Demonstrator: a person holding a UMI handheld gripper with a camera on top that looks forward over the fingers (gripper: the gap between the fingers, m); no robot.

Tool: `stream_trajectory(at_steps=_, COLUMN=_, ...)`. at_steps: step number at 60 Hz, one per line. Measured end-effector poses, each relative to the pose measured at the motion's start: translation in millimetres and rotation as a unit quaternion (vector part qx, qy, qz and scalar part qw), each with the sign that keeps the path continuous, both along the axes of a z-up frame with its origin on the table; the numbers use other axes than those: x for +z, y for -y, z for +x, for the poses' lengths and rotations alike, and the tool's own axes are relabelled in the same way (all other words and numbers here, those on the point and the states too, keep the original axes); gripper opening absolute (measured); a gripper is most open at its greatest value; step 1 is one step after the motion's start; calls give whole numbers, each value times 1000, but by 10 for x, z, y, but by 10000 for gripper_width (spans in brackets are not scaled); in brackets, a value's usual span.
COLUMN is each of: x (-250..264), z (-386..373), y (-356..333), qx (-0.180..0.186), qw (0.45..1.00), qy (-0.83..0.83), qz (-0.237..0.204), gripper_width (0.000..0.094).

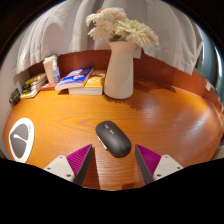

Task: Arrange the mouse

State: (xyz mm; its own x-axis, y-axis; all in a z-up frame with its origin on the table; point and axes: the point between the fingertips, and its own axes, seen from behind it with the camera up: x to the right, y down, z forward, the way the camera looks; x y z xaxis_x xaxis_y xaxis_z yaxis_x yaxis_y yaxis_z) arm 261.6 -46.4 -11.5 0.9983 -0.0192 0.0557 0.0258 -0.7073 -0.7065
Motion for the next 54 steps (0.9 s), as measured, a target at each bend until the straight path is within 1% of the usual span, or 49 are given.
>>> stream_trajectory(at_steps=7, x=-11, z=111, y=-316, qx=3, qw=1000, qy=-16, qz=-4, gripper_width=841)
stream_trajectory(at_steps=13, x=-42, z=136, y=-514, qx=2, qw=999, qy=-35, qz=-14, gripper_width=759)
stream_trajectory(at_steps=17, x=-47, z=160, y=-609, qx=2, qw=999, qy=-37, qz=-16, gripper_width=732)
stream_trajectory(at_steps=22, x=-57, z=153, y=-668, qx=7, qw=999, qy=-38, qz=-22, gripper_width=638)
stream_trajectory(at_steps=24, x=-59, z=149, y=-681, qx=7, qw=999, qy=-37, qz=-24, gripper_width=567)
stream_trajectory(at_steps=26, x=-64, z=146, y=-689, qx=7, qw=999, qy=-37, qz=-25, gripper_width=470)
stream_trajectory(at_steps=29, x=-55, z=154, y=-695, qx=1, qw=999, qy=-37, qz=-27, gripper_width=467)
stream_trajectory(at_steps=34, x=-57, z=156, y=-697, qx=-10, qw=999, qy=-41, qz=-32, gripper_width=432)
stream_trajectory(at_steps=37, x=-60, z=165, y=-697, qx=-12, qw=999, qy=-40, qz=-32, gripper_width=394)
stream_trajectory(at_steps=42, x=-57, z=152, y=-706, qx=-4, qw=999, qy=-40, qz=-31, gripper_width=319)
stream_trajectory(at_steps=44, x=-63, z=153, y=-703, qx=-7, qw=998, qy=-44, qz=-35, gripper_width=303)
stream_trajectory(at_steps=47, x=-70, z=156, y=-702, qx=-8, qw=998, qy=-43, qz=-43, gripper_width=303)
stream_trajectory(at_steps=50, x=-34, z=166, y=-698, qx=-19, qw=998, qy=-42, qz=-49, gripper_width=302)
stream_trajectory(at_steps=54, x=179, z=149, y=-739, qx=-30, qw=998, qy=-35, qz=-34, gripper_width=302)
